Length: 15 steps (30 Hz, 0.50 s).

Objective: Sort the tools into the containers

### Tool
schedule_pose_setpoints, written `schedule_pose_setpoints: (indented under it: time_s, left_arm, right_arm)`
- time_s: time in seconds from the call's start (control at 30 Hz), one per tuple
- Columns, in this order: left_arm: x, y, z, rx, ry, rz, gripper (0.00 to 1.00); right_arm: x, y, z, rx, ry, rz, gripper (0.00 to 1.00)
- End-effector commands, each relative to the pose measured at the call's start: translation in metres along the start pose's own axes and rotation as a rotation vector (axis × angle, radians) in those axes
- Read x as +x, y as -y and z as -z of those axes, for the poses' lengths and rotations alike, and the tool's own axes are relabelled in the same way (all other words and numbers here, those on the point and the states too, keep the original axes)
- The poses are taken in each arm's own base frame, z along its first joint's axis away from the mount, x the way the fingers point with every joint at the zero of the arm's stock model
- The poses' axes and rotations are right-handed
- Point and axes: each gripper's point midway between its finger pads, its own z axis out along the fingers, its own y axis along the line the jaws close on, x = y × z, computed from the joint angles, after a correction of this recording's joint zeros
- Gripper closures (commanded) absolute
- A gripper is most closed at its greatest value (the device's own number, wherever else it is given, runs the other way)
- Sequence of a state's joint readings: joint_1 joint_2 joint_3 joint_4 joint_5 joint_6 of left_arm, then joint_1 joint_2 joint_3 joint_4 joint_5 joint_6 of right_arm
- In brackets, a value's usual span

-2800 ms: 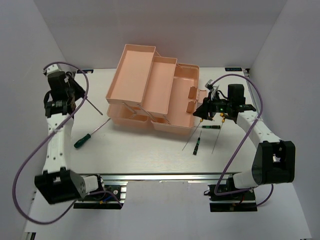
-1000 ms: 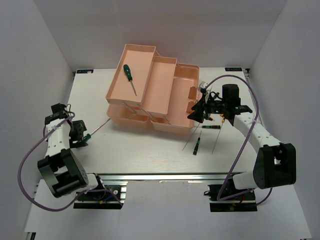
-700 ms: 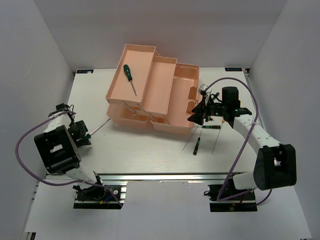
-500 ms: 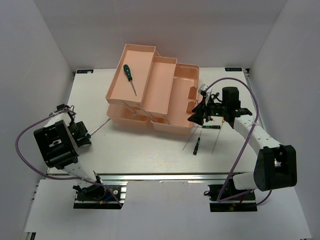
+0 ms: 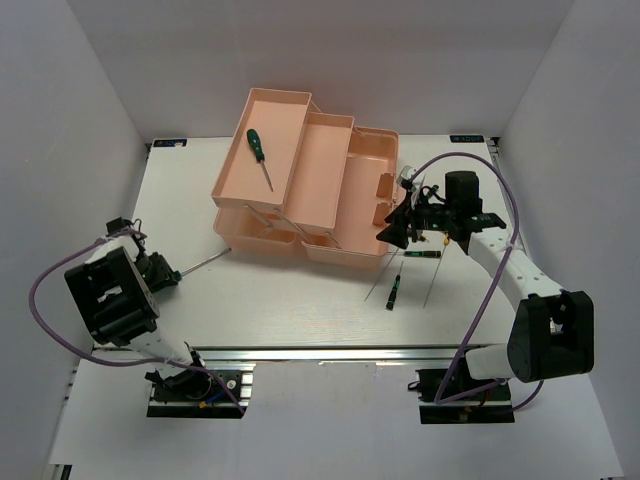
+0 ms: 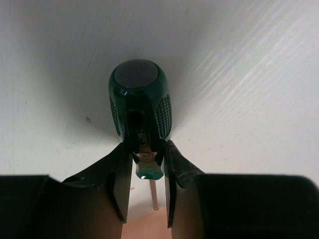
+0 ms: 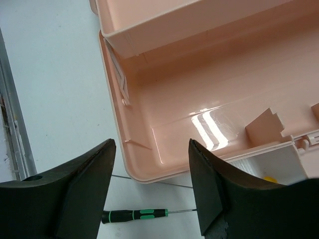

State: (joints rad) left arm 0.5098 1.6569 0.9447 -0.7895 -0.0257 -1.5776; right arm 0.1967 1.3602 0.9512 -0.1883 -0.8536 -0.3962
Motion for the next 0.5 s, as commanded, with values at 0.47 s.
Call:
schedule_pose_setpoints:
  time_s: [0.47]
  left_arm:
    - [-0.054,0.03,0.162,0.538,0.382,-0.287,1.0]
  right_arm:
    - [-0.031,0.001,0.01,0.006,0.025,0.058,0.34]
